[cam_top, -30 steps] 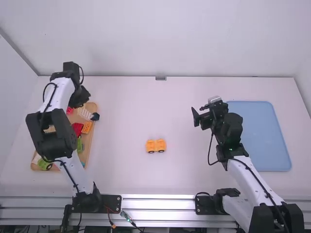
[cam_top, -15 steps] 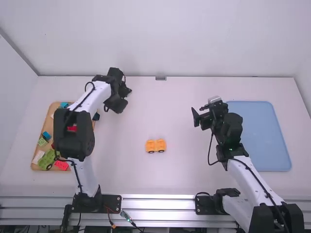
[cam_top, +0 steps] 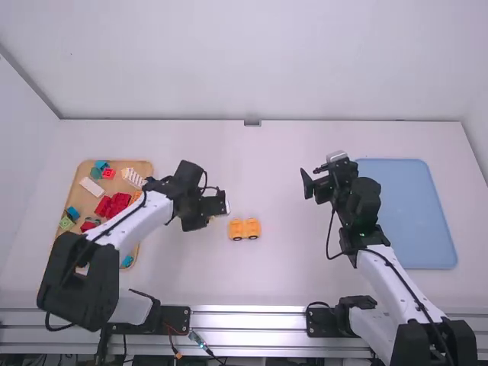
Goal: Assemble lego blocks to make yellow taxi
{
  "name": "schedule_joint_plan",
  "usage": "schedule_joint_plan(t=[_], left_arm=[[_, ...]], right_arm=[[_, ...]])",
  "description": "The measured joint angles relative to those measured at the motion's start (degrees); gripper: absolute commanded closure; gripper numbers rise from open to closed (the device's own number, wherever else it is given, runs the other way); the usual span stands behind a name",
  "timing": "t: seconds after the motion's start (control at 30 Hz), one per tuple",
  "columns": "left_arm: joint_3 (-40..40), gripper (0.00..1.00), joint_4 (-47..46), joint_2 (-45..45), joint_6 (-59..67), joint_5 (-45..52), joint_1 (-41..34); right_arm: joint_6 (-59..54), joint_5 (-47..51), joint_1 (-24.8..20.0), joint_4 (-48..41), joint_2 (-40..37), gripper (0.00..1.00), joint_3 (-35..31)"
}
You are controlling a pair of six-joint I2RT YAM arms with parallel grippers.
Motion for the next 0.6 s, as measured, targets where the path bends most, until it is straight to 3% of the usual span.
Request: schedule_joint_plan(t=[0.2, 0.4, 0.6], left_arm=[[-4.35, 0.96, 5.35, 0.61, 4.94, 2.45, 0.57], [-2.01, 0.95, 2.32, 7.61, 6.67, 3.08, 0.42], [1.7, 0.87, 1.79, 13.77, 7.08, 3.43, 0.42]], right_arm=[[-0.11, 0.02, -0.02, -1.44, 0.0, 0.01, 0.02], [0.0, 0.02, 0.0, -1.62, 0.0, 0.01, 0.0], [-0.09, 0.0, 0.0, -1.62, 0.0, 0.01, 0.0]])
